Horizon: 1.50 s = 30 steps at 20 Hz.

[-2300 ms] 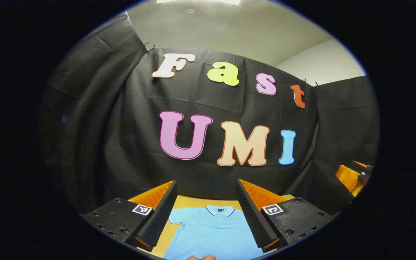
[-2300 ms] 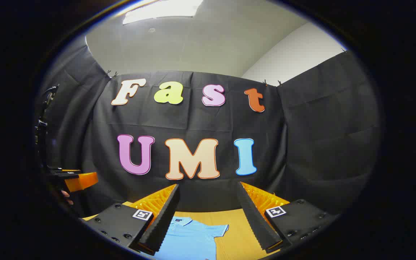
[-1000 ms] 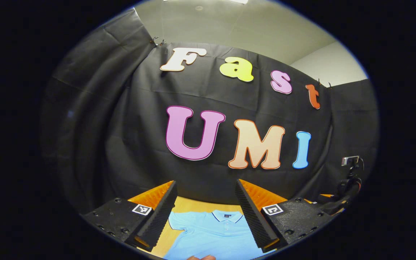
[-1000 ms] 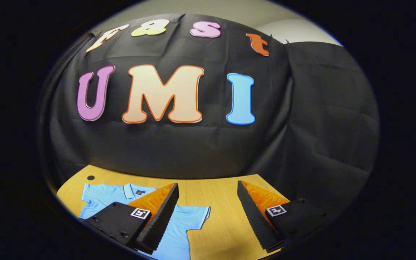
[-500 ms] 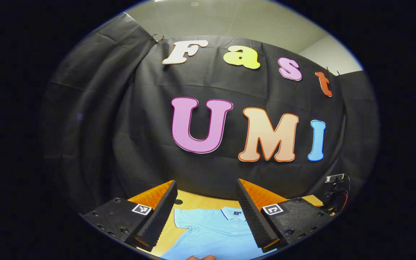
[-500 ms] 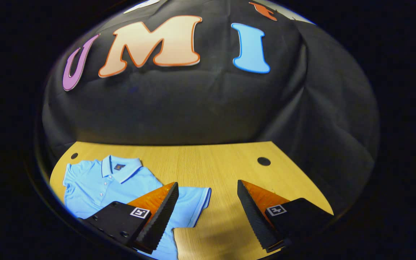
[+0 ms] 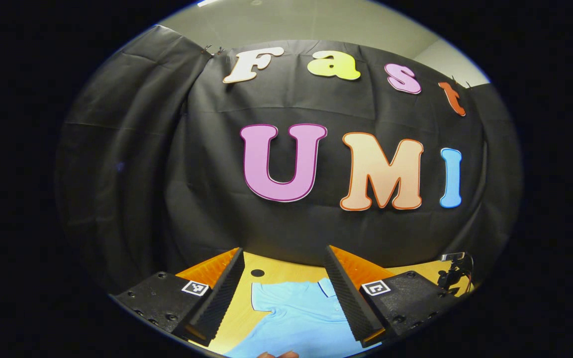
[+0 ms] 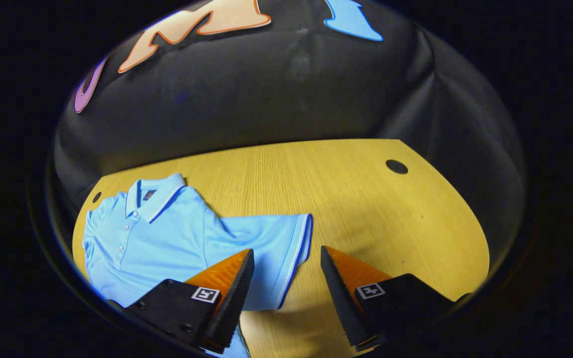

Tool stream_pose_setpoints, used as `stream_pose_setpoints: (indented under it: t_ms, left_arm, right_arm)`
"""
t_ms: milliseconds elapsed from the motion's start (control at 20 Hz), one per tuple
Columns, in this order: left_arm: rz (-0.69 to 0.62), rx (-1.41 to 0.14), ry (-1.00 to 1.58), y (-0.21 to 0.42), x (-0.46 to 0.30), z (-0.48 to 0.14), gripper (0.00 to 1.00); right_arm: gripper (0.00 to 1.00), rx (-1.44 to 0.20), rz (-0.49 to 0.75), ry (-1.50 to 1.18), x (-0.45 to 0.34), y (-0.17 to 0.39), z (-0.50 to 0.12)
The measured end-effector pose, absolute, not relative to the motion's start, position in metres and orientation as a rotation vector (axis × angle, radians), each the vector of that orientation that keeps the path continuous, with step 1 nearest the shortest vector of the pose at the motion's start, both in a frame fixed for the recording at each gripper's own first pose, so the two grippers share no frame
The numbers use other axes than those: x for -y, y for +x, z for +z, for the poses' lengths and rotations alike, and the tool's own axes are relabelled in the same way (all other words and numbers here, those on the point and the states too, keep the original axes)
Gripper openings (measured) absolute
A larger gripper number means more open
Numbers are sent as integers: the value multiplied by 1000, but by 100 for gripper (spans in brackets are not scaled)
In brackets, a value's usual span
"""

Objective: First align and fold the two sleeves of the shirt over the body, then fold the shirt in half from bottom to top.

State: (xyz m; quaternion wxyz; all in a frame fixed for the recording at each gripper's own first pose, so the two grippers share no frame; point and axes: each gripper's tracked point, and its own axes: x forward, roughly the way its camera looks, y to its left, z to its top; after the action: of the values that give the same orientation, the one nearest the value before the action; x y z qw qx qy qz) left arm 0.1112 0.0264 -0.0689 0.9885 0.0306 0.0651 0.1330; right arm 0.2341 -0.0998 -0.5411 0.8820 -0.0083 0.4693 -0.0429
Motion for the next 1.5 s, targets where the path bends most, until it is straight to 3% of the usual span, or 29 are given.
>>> stream_pose_setpoints:
  t_ms: [50,100,150,200,250,300,400,650,1000,1500]
  left_arm:
    - [271,-134,59,111,-27,-70,95]
    - [274,-140,58,110,-29,-73,95]
    - [278,-146,58,110,-31,-73,95]
    - [283,-146,59,109,-33,-75,95]
    - [287,-143,60,110,-36,-75,95]
    - [289,-143,60,111,-41,-74,94]
    - [277,-149,59,111,-50,-78,95]
    - [206,-173,33,125,-69,-88,95]
    - [161,-205,28,130,-113,-97,95]
    - [198,-275,74,117,-178,-116,95]
  right_arm:
    - [81,-1006,-81,-12,96,227,-545]
    - [69,-969,-89,4,92,238,-544]
    - [63,-977,-85,12,86,235,-546]
    - [43,-963,-77,7,83,237,-544]
    - [34,-961,-89,-7,82,236,-546]
    - [10,-959,-88,-6,80,236,-542]
    - [3,-981,-81,56,67,233,-539]
    - [3,-820,-80,136,35,255,-474]
    - [3,-767,90,137,-78,244,-437]
    - [3,-903,142,82,-166,214,-512]
